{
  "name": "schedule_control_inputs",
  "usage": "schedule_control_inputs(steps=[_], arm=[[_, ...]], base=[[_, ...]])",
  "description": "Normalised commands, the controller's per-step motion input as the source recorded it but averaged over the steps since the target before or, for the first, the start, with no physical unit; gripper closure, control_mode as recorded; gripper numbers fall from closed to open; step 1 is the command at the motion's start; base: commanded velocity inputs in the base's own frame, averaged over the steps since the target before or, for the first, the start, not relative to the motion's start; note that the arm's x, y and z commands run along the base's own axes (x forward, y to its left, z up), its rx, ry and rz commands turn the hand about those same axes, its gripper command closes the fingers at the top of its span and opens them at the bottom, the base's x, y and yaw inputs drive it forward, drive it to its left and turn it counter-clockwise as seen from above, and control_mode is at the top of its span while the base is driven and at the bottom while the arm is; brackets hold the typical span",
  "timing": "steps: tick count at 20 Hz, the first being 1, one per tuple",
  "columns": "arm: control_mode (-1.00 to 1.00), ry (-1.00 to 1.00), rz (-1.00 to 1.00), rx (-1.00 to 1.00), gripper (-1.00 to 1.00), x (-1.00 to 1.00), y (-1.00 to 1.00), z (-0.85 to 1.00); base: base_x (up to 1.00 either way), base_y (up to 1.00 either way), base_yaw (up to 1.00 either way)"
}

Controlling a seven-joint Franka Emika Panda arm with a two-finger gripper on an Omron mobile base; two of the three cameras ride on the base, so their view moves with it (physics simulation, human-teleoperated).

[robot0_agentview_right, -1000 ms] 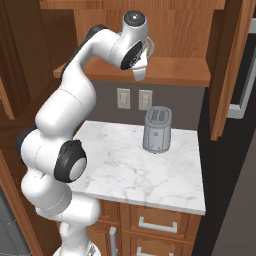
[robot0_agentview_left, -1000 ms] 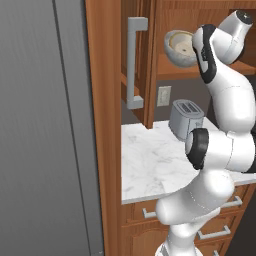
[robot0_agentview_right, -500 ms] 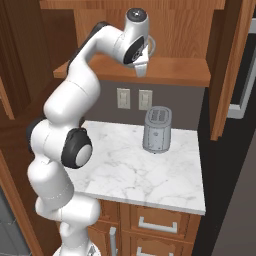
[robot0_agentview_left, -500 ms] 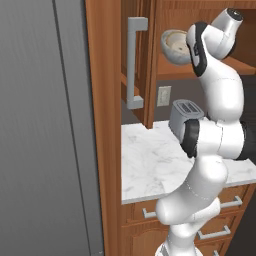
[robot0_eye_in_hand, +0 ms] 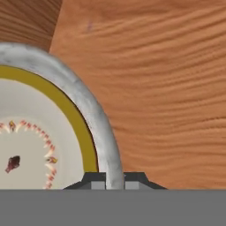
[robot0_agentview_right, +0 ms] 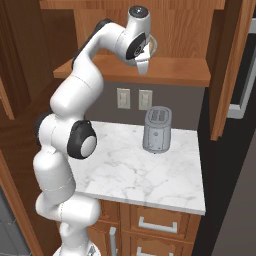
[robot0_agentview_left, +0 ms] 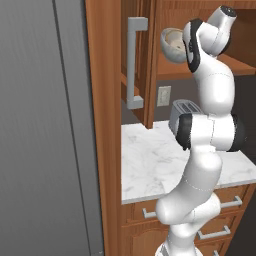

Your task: Pick up the bowls on the counter and stack them on top of one another in the open cabinet. Place the smaller bowl on top of the larger bowl.

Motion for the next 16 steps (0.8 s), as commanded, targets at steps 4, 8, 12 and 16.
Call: schedule_control_inputs(steps=[4, 8, 12, 16], arm=[[-1.0, 0.07, 0.0, -0.04, 1.0, 0.2, 0.0, -0.2], [-1.0, 0.03, 0.0, -0.01, 1.0, 0.06, 0.0, -0.01], [-1.0, -0.01, -0.01, 0.0, 1.0, 0.04, 0.01, 0.22], [-1.0, -0.01, -0.02, 0.0, 1.0, 0.0, 0.0, 0.47]], base=[[0.0, 0.0, 0.0], [0.0, 0.0, 0.0], [0.0, 0.0, 0.0], [0.0, 0.0, 0.0]])
